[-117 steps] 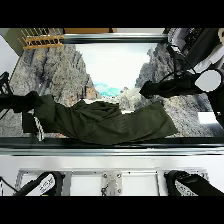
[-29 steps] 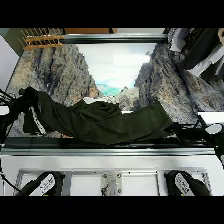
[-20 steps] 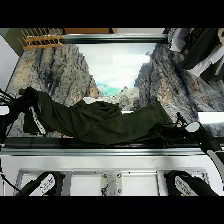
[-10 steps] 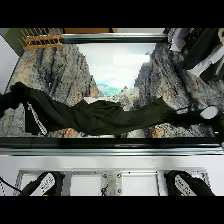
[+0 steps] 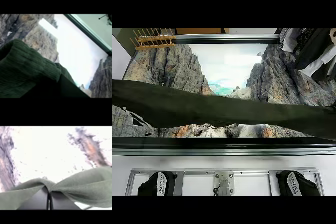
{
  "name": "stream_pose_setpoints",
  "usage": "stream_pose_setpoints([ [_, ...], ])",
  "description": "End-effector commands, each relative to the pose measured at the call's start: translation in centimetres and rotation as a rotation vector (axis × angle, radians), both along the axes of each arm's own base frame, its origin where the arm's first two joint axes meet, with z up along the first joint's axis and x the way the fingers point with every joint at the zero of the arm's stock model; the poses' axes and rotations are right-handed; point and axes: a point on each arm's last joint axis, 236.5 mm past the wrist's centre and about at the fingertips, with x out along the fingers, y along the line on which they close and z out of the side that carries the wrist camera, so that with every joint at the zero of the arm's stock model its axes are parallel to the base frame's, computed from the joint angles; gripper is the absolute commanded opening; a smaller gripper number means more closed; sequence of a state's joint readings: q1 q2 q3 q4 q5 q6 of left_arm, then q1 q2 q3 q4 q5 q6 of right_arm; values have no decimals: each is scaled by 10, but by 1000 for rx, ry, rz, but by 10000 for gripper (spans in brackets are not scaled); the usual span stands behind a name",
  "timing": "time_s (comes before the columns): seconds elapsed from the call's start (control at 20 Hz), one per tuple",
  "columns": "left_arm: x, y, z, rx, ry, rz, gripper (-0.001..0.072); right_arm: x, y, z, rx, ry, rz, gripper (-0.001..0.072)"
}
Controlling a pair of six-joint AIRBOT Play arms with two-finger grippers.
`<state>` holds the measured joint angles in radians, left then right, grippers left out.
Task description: Fold the clothes and pants, and hang the long-sleeved shirts on hangers.
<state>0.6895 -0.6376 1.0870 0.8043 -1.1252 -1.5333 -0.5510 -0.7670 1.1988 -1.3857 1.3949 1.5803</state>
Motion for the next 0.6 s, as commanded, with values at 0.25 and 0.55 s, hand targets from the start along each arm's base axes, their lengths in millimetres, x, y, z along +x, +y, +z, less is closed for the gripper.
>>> stream_pose_setpoints([
  [0.25, 13, 8, -17, -28, 83, 47, 20, 21, -28, -8, 13, 22, -59, 19],
  [0.55, 121, 31, -90, -105, 118, 69, 20, 135, -37, -28, 97, -46, -4, 19],
])
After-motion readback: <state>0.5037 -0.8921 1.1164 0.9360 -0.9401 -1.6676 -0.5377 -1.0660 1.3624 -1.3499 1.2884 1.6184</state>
